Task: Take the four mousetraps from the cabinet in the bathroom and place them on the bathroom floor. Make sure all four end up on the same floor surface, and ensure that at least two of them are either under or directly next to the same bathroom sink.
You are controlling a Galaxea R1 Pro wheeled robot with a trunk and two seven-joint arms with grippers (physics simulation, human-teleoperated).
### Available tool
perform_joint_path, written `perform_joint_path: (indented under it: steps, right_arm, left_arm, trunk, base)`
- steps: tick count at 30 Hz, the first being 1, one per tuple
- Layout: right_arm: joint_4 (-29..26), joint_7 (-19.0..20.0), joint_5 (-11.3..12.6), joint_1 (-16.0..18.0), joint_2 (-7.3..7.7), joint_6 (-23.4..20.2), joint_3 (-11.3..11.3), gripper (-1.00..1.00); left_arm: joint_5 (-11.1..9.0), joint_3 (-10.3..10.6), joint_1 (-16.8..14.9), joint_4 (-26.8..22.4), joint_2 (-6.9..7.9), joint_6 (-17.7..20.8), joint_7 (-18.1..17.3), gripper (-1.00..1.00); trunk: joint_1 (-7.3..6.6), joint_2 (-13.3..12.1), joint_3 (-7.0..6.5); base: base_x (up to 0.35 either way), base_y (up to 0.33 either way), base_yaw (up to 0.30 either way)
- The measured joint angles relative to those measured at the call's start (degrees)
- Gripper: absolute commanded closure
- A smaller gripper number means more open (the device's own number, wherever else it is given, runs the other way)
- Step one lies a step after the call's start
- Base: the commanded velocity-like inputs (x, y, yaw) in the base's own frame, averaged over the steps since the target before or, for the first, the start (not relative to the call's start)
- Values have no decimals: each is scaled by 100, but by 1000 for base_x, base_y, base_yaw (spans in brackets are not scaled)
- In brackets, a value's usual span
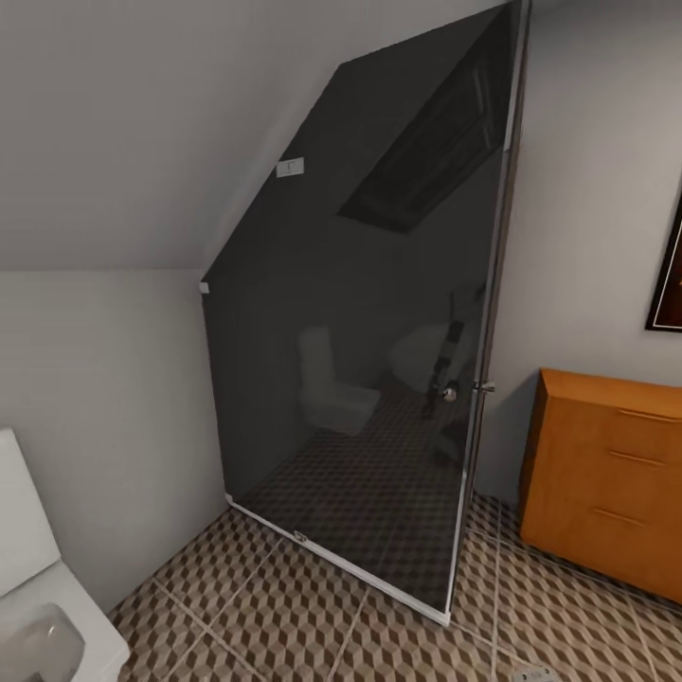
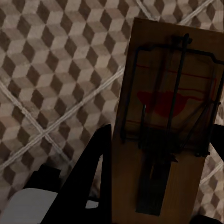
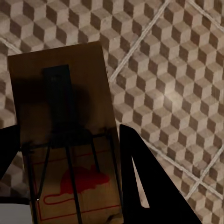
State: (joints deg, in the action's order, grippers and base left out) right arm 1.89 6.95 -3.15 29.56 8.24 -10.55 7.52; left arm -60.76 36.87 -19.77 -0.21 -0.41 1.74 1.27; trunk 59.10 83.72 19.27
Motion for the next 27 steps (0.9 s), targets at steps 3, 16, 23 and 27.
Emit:
perform_joint_path:
  steps: [3,16,23,27]
  right_arm:
    - [0,-1,-1,0,0,0,0,100]
    - [-1,-1,0,-2,0,8,0,100]
    - [0,-1,0,-2,0,9,0,100]
    - [0,-1,0,-1,0,9,0,100]
  left_arm:
    - [-67,0,104,0,14,0,0,100]
    - [-714,-5,264,7,218,-7,-4,100]
    - [-738,-2,356,7,361,-7,-2,100]
    - [-755,-6,410,7,384,-10,-1,100]
  trunk:
    - [0,0,0]
    - [0,0,0]
    - [0,0,0]
    - [0,0,0]
  base:
    - [0,0,273]
    - [0,0,274]
    - [0,0,274]
    - [0,0,274]
